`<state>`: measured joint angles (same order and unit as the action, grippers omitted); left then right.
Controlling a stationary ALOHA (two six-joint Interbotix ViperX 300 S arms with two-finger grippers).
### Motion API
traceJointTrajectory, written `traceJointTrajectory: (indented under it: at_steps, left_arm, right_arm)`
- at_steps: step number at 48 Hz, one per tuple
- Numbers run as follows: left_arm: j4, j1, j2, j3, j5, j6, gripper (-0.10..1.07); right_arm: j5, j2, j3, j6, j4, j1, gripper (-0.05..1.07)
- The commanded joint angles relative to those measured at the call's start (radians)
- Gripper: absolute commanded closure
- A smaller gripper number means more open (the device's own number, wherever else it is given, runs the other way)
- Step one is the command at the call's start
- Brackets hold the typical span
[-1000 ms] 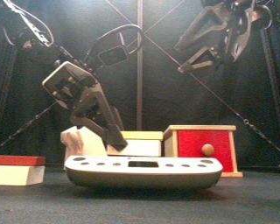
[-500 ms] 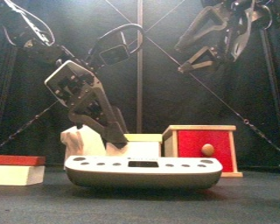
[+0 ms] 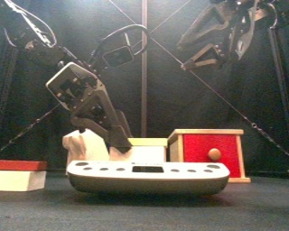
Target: Put egg sushi on stove
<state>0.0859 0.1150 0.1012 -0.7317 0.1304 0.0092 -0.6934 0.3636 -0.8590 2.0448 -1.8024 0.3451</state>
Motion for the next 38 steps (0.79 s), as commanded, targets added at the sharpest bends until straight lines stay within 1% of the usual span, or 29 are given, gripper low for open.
traceJointTrajectory:
  at_steps: [1, 4, 8, 18, 38]
  left_arm:
    - [0.000, -0.002, -0.023, 0.018, 0.003, 0.000, 0.04]
    - [0.000, -0.002, -0.023, 0.018, 0.003, 0.000, 0.04]
    - [0.000, -0.002, -0.023, 0.018, 0.003, 0.000, 0.04]
    - [0.000, -0.002, -0.023, 0.018, 0.000, 0.000, 0.04]
    - [0.002, -0.002, -0.020, 0.020, 0.002, 0.000, 0.04]
  right_arm:
    - [-0.021, 0.006, 0.008, -0.005, 0.020, 0.006, 0.02]
    - [-0.012, 0.009, 0.008, -0.008, 0.071, 0.002, 0.02]
    - [-0.008, 0.020, 0.006, -0.008, 0.097, 0.000, 0.02]
    - [-0.008, 0.058, -0.025, -0.006, 0.052, 0.006, 0.02]
    - [-0.006, 0.064, -0.037, -0.006, 0.057, 0.008, 0.02]
